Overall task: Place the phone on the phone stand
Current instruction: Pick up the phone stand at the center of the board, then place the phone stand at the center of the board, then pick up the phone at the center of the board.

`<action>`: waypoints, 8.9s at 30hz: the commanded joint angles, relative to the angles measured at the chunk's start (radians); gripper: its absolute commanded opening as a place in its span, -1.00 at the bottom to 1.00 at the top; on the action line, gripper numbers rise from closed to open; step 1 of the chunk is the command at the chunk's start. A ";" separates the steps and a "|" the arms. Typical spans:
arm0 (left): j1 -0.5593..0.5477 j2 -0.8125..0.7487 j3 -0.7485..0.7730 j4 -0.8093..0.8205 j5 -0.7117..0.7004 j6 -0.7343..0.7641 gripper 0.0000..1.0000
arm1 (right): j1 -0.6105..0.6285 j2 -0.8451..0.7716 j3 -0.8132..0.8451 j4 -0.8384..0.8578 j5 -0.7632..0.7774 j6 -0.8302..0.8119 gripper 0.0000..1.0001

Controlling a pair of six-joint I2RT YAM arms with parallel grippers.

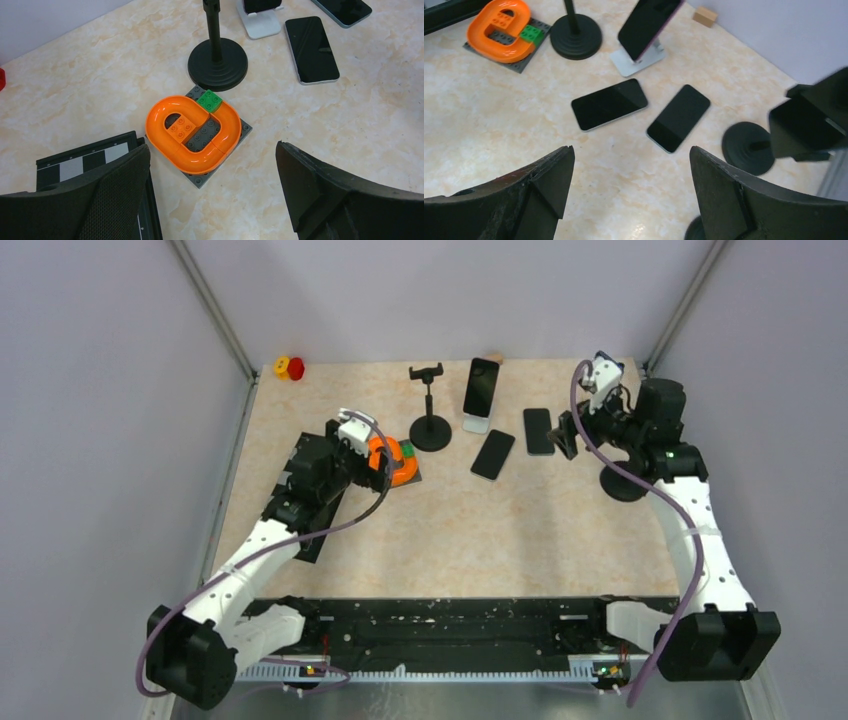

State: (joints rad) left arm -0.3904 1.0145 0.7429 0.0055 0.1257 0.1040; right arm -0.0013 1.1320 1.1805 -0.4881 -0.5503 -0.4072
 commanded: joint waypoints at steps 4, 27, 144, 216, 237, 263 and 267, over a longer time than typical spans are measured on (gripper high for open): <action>0.004 0.064 0.039 0.096 0.038 0.037 0.97 | 0.201 0.066 -0.061 0.228 0.011 0.069 0.73; 0.011 0.033 0.038 0.000 0.062 0.144 0.97 | 0.598 0.875 0.586 0.415 0.444 0.259 0.48; -0.017 0.248 0.182 0.033 0.815 0.225 0.08 | 0.614 0.395 0.055 -0.075 -0.224 -0.472 0.12; -0.220 -0.017 -0.030 0.155 0.114 -0.049 -1.00 | 0.363 0.299 0.002 0.155 -0.029 -0.271 0.97; -0.318 -0.031 -0.136 0.295 0.094 -0.049 -0.57 | 0.264 0.396 -0.079 0.432 0.309 -0.101 0.97; -0.267 -0.108 -0.122 0.256 0.064 0.071 0.97 | 0.243 0.669 -0.020 0.569 0.642 0.173 0.97; -0.260 -0.108 -0.111 0.242 0.061 0.074 0.98 | 0.243 0.718 0.027 0.549 0.701 0.233 0.97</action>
State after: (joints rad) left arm -0.6605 0.9245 0.5983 0.2485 0.1936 0.1612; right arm 0.2523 1.8145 1.1290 0.0216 0.0681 -0.2638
